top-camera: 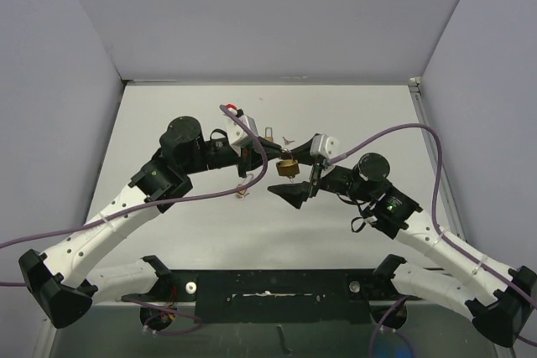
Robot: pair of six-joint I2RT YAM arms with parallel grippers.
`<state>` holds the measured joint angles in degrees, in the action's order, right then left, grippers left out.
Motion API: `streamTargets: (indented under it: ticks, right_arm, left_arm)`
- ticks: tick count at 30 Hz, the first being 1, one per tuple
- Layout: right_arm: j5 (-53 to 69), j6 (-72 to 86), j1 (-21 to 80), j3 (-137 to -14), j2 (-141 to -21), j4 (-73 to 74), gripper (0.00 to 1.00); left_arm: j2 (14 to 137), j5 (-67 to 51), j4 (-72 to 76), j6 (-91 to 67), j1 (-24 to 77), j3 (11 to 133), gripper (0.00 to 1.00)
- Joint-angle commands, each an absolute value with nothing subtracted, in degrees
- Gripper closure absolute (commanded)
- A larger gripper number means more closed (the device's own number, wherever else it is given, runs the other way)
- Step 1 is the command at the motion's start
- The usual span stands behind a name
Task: Lock with the key
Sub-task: Lock the lock.
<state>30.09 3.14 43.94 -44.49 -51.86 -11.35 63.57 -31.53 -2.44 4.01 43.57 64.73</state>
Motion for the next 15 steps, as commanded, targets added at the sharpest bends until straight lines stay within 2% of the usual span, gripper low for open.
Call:
streamTargets:
  ticks: [1,15]
  right_arm:
    - [26.0,1.02,44.26,-45.85,-49.88,-12.63,0.23]
    - [24.1,1.79,44.14,-44.47,-49.37,-14.03,0.34]
  left_arm:
    - [60.25,-32.95,2.19,3.25,44.02,67.73,1.0]
    - [58.75,-35.27,2.89,2.73,44.71,67.5,1.0]
